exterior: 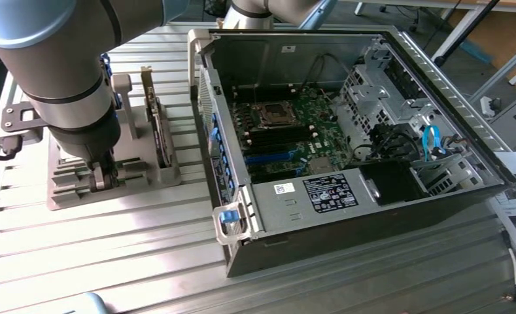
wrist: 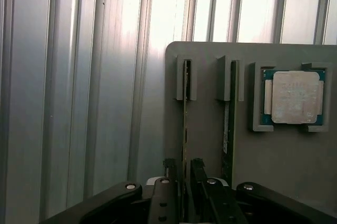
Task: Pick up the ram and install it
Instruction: 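Pick up the ram and move it above insertion slot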
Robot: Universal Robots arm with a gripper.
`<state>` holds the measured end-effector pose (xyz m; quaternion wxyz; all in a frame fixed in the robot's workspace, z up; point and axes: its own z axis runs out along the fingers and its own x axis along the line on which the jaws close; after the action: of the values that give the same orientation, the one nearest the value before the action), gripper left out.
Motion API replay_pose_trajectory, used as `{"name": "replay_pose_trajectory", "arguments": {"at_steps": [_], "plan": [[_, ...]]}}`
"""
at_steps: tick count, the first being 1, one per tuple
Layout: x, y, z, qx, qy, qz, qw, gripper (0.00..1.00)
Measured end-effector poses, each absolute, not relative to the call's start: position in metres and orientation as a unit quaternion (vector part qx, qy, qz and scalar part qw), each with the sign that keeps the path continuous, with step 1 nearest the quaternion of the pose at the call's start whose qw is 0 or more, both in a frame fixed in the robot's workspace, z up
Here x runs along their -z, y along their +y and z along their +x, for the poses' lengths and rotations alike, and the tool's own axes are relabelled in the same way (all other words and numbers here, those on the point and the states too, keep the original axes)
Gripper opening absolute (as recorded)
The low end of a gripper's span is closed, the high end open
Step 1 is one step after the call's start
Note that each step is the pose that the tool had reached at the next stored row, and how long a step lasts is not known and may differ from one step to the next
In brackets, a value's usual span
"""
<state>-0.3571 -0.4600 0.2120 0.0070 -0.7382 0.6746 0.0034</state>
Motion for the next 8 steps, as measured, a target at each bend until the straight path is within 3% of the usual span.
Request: {"name": "replay_pose_trajectory", "arguments": {"at_steps": [8], "plan": [[-0.2118,-0.4590,-0.3571,-0.003,0.675,-0.738,0.007,0.25]]}}
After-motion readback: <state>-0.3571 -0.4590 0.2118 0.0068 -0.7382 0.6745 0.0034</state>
